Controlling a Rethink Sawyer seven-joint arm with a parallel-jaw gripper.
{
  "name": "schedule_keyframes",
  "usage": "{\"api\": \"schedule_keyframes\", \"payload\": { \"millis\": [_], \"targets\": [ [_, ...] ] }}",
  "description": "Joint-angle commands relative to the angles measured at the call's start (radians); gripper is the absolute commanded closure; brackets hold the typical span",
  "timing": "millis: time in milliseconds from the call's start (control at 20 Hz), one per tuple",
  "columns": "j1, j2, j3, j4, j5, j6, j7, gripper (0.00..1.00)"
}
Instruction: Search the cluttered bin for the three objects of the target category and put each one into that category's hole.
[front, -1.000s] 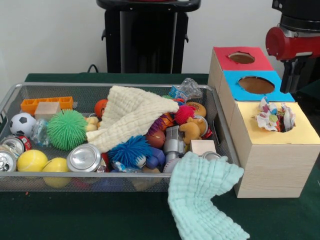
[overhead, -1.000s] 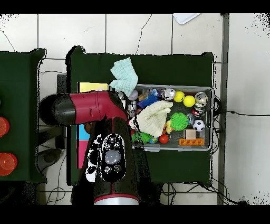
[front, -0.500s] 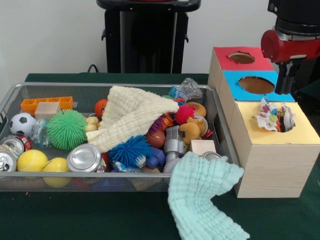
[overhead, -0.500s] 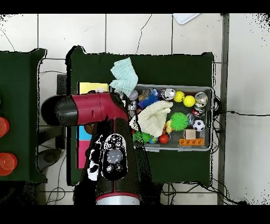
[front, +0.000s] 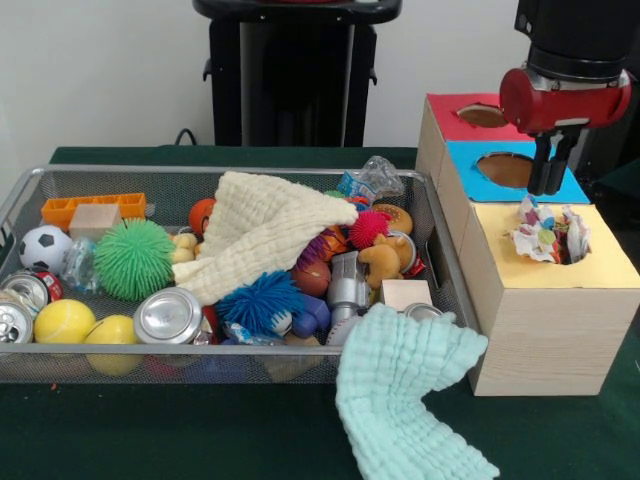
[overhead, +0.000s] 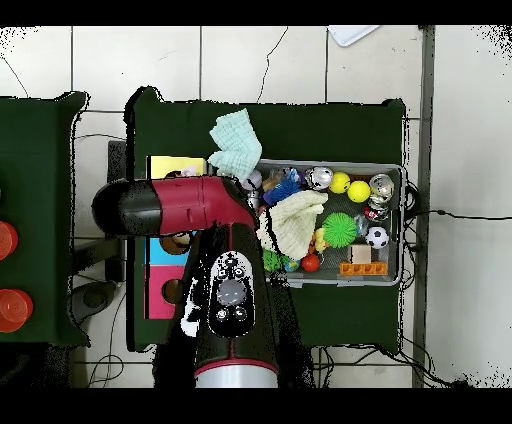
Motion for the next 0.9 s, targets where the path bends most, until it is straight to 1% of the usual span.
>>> {"api": "schedule_keyframes", "payload": {
  "millis": [50, 350, 400, 650, 900],
  "targets": [
    [-0.03, 0.07, 0.029, 0.106, -0.084, -0.077, 0.062, 1.0],
    [-0.039, 0.093, 0.044, 0.112, -0.07, -0.115, 0.064, 1.0],
    [-0.04, 0.1, 0.047, 0.103, -0.066, -0.113, 0.062, 1.0],
    [-0.056, 0.107, 0.075, 0.124, -0.044, -0.142, 0.062, 1.0],
    [-0.064, 0.116, 0.095, 0.124, -0.034, -0.147, 0.06, 1.0]
  ]
}}
